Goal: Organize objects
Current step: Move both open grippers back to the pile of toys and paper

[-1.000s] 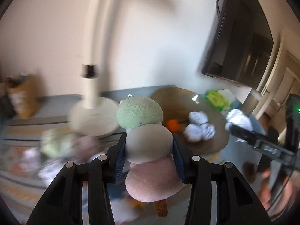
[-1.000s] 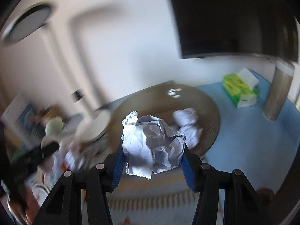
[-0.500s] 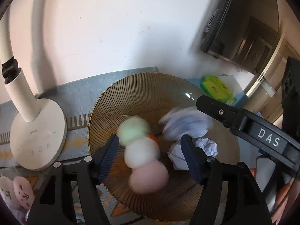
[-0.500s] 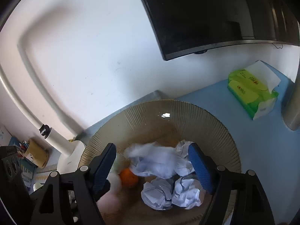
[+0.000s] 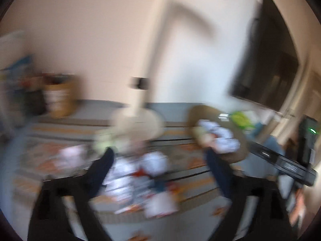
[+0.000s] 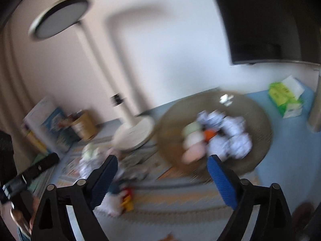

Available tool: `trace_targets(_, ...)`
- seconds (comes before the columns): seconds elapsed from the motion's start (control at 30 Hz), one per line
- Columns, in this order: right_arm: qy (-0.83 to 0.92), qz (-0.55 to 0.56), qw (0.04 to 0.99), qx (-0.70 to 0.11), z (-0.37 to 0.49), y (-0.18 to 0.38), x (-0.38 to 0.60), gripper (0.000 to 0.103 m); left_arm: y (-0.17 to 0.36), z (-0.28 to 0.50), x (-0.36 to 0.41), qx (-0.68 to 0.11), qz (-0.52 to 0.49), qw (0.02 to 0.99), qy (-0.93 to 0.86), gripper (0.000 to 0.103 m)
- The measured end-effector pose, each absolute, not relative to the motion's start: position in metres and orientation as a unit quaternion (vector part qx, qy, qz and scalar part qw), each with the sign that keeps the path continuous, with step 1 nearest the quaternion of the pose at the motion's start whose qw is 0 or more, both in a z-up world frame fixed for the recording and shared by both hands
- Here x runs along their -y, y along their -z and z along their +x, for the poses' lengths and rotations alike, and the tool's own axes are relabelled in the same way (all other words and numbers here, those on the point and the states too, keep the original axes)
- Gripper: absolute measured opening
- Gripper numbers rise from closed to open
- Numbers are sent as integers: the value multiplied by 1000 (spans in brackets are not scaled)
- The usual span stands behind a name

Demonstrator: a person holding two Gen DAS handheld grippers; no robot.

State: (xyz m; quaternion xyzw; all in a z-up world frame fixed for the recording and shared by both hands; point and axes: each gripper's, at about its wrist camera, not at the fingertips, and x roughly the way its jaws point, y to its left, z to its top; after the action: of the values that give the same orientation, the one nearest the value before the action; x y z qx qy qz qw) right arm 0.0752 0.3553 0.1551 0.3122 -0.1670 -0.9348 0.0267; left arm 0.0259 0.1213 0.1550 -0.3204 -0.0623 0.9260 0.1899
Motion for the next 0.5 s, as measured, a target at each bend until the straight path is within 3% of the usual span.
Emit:
trace_targets(0.23, 923, 341, 40, 176, 85, -80, -296, 99, -90, 41, -8, 40, -353, 41, -934, 102)
trace_targets(0.5, 930, 348, 6, 120, 76, -66, -277, 99, -26, 26, 23, 95, -395, 41, -913, 102)
